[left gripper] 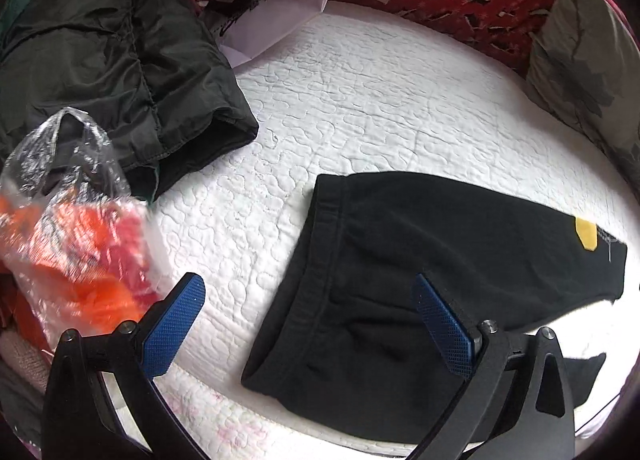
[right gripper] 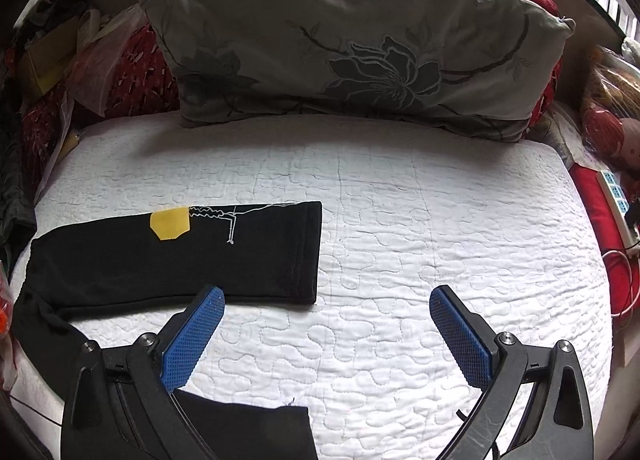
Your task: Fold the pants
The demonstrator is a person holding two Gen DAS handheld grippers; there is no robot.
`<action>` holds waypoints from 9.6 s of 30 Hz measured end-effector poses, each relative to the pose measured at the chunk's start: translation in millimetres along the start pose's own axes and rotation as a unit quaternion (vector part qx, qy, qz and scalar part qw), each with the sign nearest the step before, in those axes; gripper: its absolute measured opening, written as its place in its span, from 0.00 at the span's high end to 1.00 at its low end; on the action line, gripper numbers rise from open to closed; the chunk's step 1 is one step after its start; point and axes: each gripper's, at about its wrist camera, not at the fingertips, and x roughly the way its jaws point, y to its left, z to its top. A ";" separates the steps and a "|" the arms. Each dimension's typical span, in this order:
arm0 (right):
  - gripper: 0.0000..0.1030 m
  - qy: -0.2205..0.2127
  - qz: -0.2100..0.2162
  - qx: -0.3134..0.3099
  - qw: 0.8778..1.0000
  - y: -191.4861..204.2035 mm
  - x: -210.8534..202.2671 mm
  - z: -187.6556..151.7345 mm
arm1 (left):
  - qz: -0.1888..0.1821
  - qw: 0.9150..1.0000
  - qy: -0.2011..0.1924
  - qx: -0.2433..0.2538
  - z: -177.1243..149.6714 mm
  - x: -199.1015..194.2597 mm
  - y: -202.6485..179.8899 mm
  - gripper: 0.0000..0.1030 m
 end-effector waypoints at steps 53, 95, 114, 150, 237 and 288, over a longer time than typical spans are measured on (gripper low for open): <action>0.89 0.115 0.121 -0.020 0.986 34.5 110.2 49.8 | -0.048 0.989 0.123 0.065 69.6 91.7 -47.3 0.77; 0.63 -0.008 0.065 -0.184 0.981 27.3 -57.4 -178.4 | -0.095 0.982 0.074 -0.143 -194.7 23.7 85.1 0.76; 0.48 0.154 0.320 0.257 0.899 -48.0 -52.3 -186.0 | -0.229 0.947 0.083 -0.209 -183.3 23.4 43.8 0.64; 0.97 0.133 0.323 0.325 0.879 -34.8 8.3 -160.0 | -0.225 0.930 0.126 -0.263 -180.5 67.2 75.2 0.96; 0.98 0.092 0.289 -0.108 0.947 264.0 34.0 -31.9 | -0.152 0.986 0.044 -0.045 -81.7 64.9 73.9 0.77; 0.94 0.124 0.232 0.220 0.939 -55.9 -10.1 -170.4 | -0.247 0.928 0.115 -0.255 -182.8 68.8 98.9 0.76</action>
